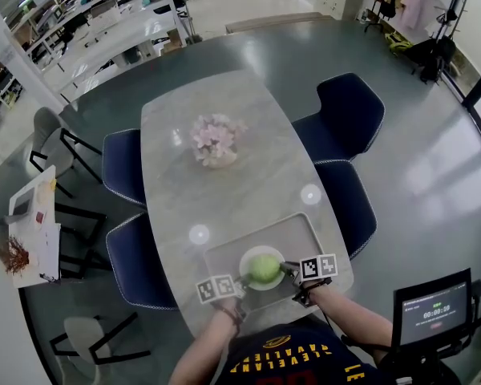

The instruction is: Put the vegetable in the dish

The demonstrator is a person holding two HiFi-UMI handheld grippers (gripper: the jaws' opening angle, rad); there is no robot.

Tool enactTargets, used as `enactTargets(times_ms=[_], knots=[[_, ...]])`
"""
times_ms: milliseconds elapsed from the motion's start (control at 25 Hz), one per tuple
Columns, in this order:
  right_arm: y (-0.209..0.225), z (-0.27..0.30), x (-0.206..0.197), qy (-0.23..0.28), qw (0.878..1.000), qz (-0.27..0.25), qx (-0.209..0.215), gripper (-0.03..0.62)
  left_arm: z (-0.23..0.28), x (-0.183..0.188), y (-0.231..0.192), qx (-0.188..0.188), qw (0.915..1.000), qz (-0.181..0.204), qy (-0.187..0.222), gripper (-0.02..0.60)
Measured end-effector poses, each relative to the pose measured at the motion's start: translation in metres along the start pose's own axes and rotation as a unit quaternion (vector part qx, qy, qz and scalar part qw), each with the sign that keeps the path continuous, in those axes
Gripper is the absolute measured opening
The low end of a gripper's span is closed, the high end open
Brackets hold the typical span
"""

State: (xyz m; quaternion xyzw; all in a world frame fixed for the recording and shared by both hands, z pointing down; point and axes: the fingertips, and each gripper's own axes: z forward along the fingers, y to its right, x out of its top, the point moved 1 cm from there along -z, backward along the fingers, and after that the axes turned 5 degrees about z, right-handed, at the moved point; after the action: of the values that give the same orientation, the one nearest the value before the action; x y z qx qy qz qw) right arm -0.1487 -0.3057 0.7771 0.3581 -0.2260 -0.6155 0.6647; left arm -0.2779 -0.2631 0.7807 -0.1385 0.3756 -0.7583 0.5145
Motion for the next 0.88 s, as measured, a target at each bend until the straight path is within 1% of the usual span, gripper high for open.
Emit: enactTargets(times_ms=[200,280,400,560,720,800,880], knots=[[0.001,-0.001,0.0,0.007,0.999,-0.028,-0.025,0.04,-0.001,0.002,-0.001,0.044,0.9983,0.037,0.004,0.071],[0.002,-0.003,0.0,0.01,0.998,-0.045,-0.041,0.052,-0.001,0.002,0.0,0.06,0.9967,0.055,0.002,0.078],[0.002,-0.004,0.001,0.012,0.996,-0.074,-0.057,0.055,-0.001,0.0,0.0,0.083,0.9927,0.088,-0.006,0.085],[0.002,-0.007,0.001,0.011,0.994,-0.088,-0.062,0.06,0.0,-0.001,0.002,0.103,0.9865,0.127,-0.013,0.094],[0.002,-0.01,-0.002,0.013,0.993,-0.096,-0.065,0.061,-0.001,-0.003,0.003,0.109,0.9843,0.138,-0.014,0.1],[0.001,-0.012,-0.003,0.018,0.992,-0.104,-0.066,0.058,-0.005,-0.003,0.003,0.113,0.9835,0.142,-0.008,0.11],[0.0,-0.015,-0.004,0.025,0.992,-0.107,-0.065,0.058,-0.009,-0.002,0.004,0.113,0.9831,0.144,0.001,0.107]])
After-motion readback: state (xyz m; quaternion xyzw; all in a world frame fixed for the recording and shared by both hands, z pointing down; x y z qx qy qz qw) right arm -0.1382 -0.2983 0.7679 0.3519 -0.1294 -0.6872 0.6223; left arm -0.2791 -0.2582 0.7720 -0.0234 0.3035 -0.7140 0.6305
